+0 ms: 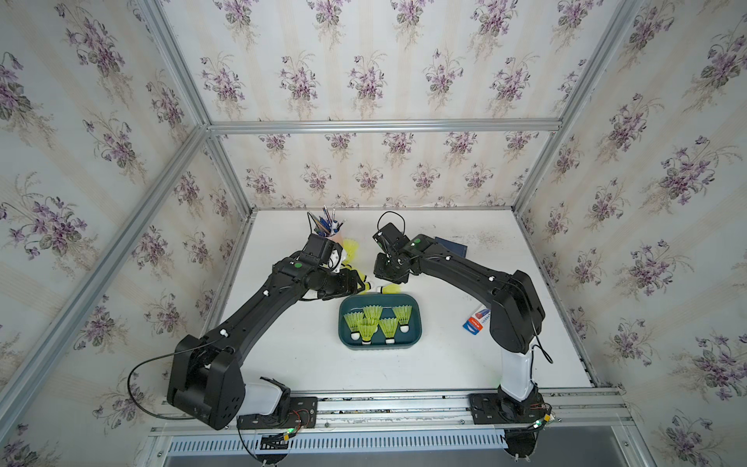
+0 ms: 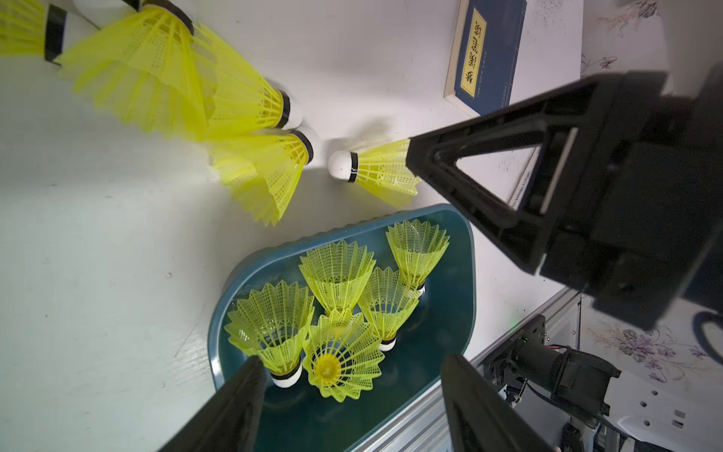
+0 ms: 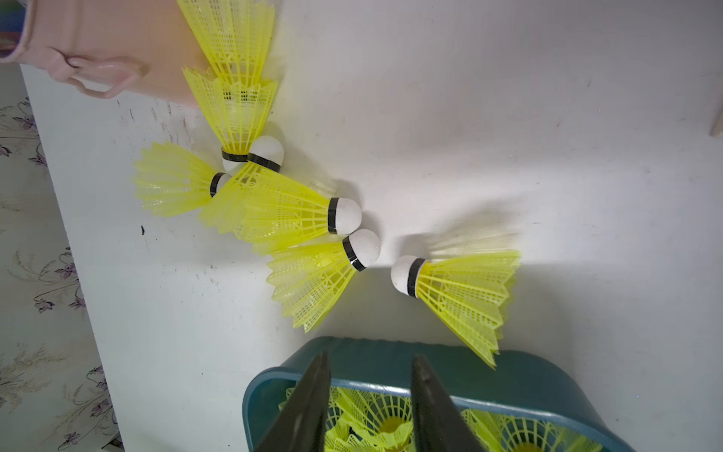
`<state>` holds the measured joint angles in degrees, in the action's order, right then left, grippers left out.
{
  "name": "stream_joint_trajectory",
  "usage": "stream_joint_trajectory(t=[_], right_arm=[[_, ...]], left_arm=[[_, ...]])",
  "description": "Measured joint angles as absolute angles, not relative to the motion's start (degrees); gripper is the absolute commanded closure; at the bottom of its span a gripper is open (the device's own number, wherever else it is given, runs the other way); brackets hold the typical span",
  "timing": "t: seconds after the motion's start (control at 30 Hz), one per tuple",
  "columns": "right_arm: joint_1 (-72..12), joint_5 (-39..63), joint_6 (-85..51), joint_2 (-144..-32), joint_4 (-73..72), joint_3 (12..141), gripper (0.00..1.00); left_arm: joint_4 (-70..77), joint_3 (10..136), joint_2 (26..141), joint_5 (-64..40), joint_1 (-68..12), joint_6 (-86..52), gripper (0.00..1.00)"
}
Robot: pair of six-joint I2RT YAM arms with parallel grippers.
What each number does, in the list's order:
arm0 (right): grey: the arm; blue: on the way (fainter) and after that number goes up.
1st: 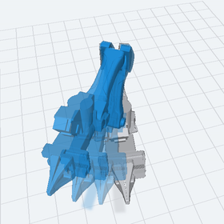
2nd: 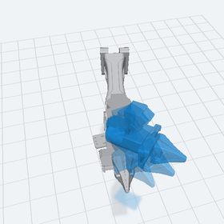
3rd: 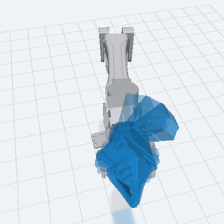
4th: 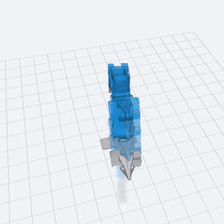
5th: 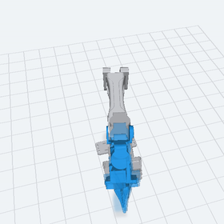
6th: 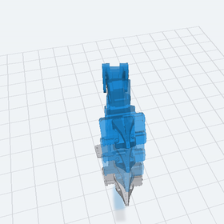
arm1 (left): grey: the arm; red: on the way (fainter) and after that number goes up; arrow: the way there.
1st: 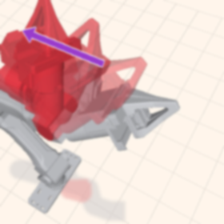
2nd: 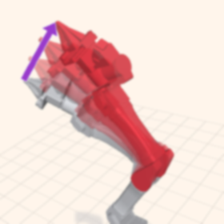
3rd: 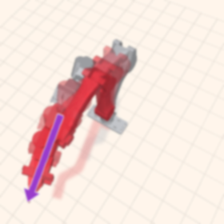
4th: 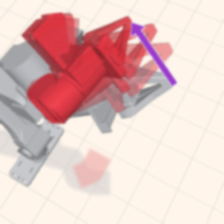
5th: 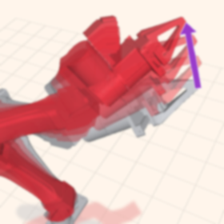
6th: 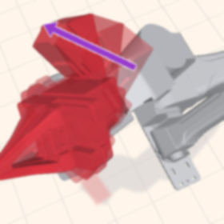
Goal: Put the shuttlecocks into the storage box
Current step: Pick up the shuttlecock at the center of the board.
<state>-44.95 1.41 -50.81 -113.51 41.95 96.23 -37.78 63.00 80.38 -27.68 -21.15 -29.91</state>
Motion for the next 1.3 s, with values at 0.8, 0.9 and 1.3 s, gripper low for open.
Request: stream_joint_trajectory(t=[0.8, 0.9, 1.3], right_arm=[[-40.01, 4.82, -2.7, -118.91, 31.55, 95.39, 0.6], [-40.05, 6.09, 4.78, -120.09, 30.15, 95.33, 0.59], [-39.57, 12.34, 21.21, -124.38, 27.29, 96.25, 0.55]], left_arm=[[-28.1, 59.18, 84.47, -28.01, -15.51, -32.82, 0.28], [-26.76, 59.16, 85.32, -28.05, -15.49, -33.71, 0.26], [-26.89, 57.54, 84.77, -27.49, -15.31, -37.93, 0.26]])
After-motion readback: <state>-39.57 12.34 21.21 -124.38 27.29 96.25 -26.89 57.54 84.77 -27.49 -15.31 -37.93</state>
